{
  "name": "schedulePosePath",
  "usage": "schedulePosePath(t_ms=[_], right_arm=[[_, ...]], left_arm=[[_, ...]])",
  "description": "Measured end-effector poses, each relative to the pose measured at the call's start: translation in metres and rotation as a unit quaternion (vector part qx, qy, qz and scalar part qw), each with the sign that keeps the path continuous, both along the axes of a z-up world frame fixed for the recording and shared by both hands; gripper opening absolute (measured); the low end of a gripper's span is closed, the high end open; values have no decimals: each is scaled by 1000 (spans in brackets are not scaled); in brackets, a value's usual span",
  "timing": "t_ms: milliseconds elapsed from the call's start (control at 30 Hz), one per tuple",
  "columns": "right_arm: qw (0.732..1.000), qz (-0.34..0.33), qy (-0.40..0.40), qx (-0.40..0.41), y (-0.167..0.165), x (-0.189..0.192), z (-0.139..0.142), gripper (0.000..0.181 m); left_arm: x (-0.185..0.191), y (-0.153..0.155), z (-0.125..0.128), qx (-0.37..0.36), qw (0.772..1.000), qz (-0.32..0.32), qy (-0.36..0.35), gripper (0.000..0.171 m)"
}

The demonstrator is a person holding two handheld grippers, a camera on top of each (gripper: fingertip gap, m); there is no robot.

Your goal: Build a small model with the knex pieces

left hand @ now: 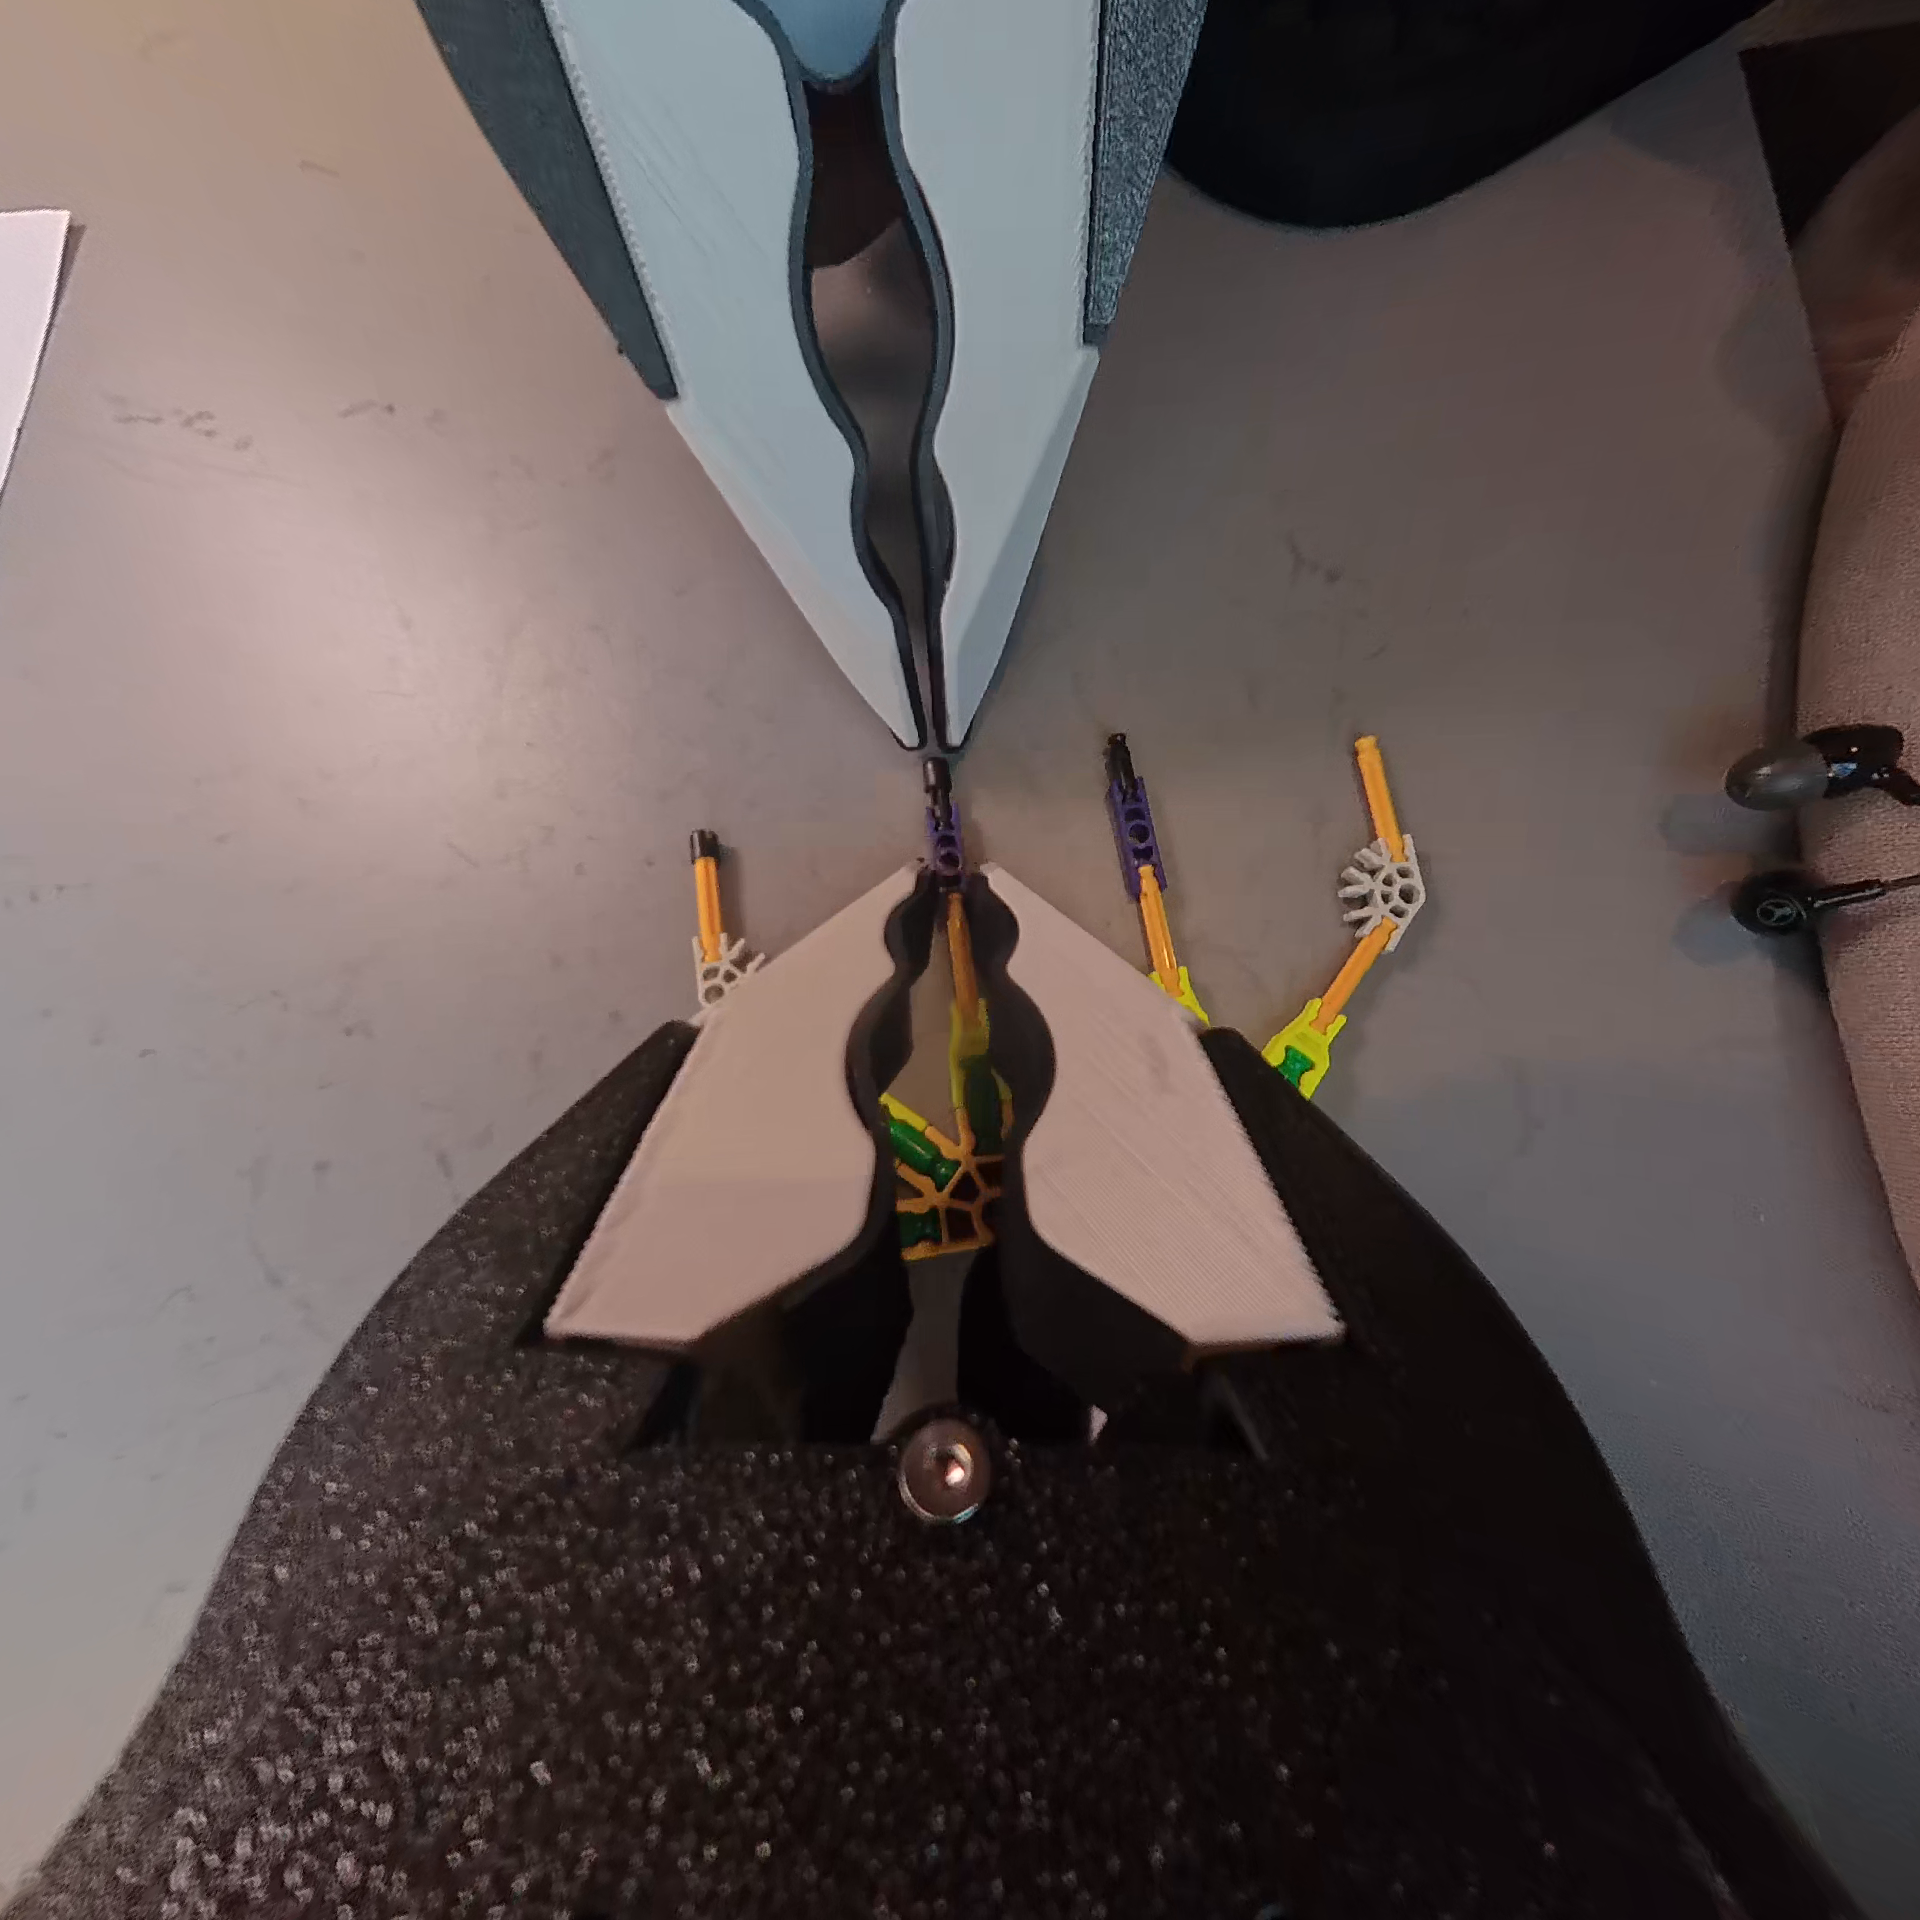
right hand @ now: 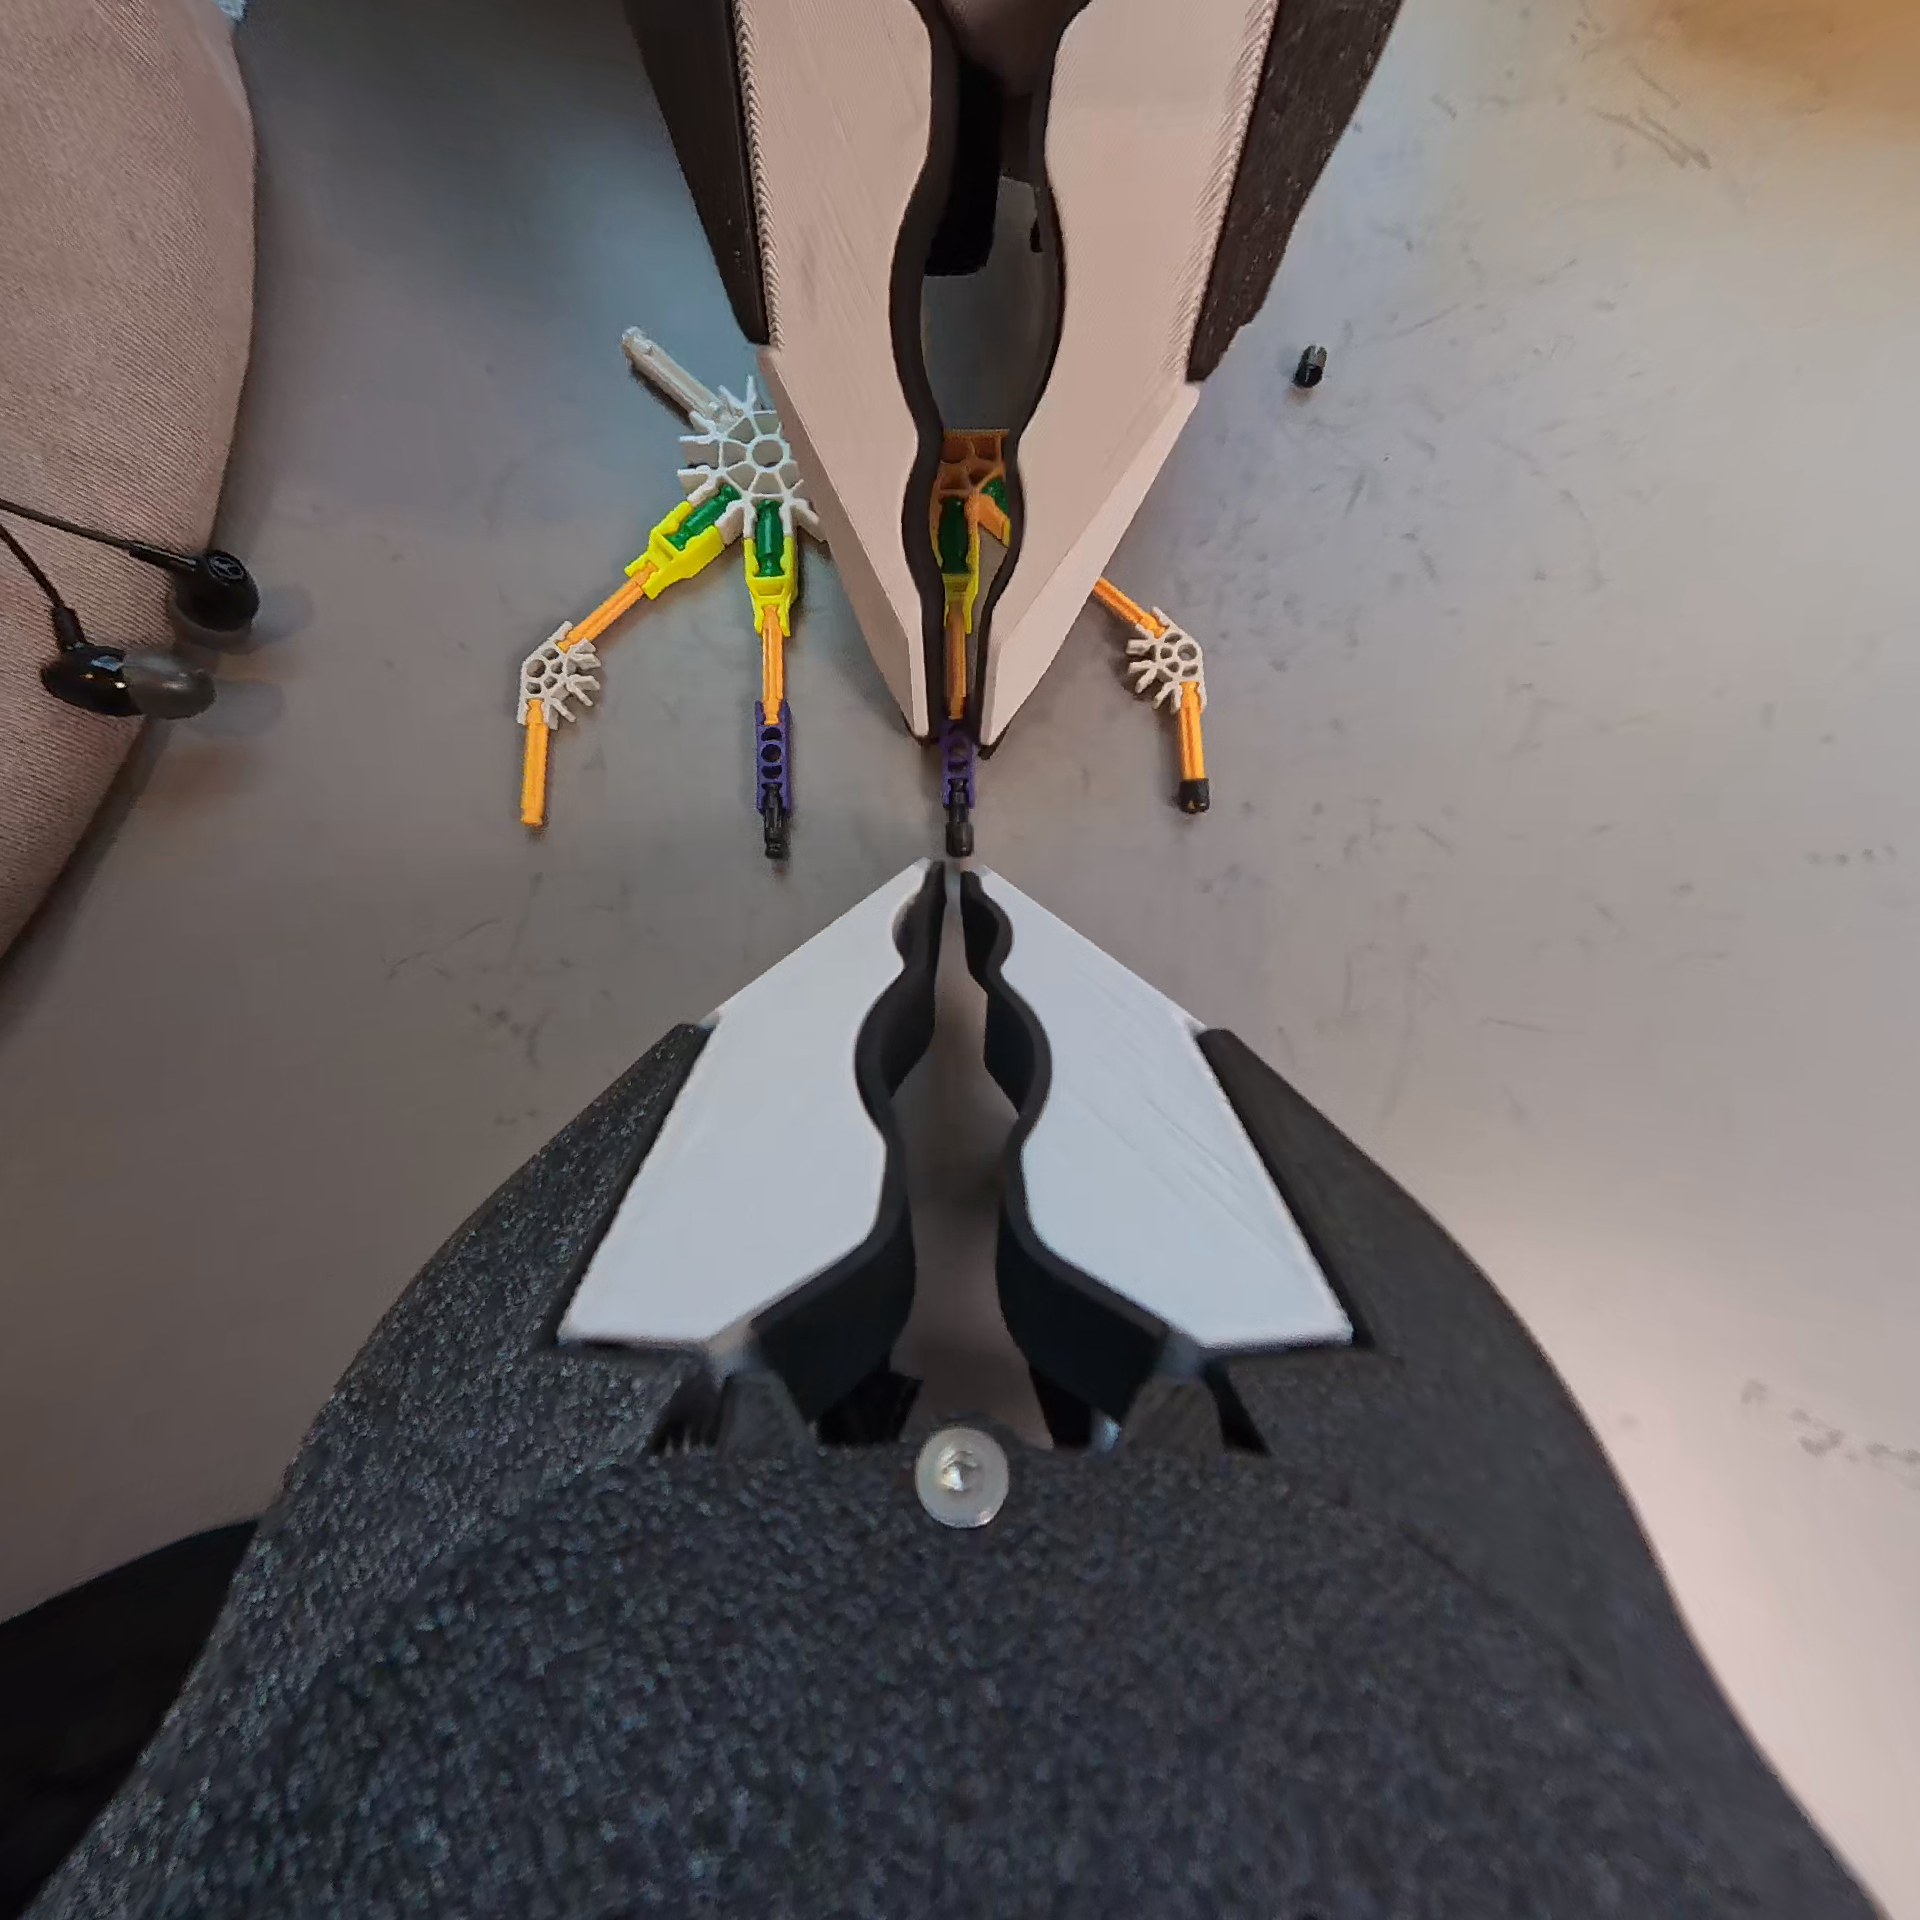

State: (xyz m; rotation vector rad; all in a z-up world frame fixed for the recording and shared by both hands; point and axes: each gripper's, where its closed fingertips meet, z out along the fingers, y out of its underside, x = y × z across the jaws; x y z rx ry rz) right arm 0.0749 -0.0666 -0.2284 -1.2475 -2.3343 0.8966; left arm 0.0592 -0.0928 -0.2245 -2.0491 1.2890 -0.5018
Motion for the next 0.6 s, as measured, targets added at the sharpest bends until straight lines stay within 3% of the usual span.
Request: schedulePosePath(t_ms=[133,233,400,600], right_arm=[[999,-25,20,-35,5,6,5,6],[998,-45,30,-30,14,6,5,9],[998,-52,32,-19,17,4,3,10],[998,-56,33,-13,18,4,2,10]], left_arm=[[-12,4,30,6,998,15,-60,21],[-52,21,45,17,994,77,-72,22],[-108,22,35,12,993,115,-34,19],[-113,21,11,6,994,110,21,16]])
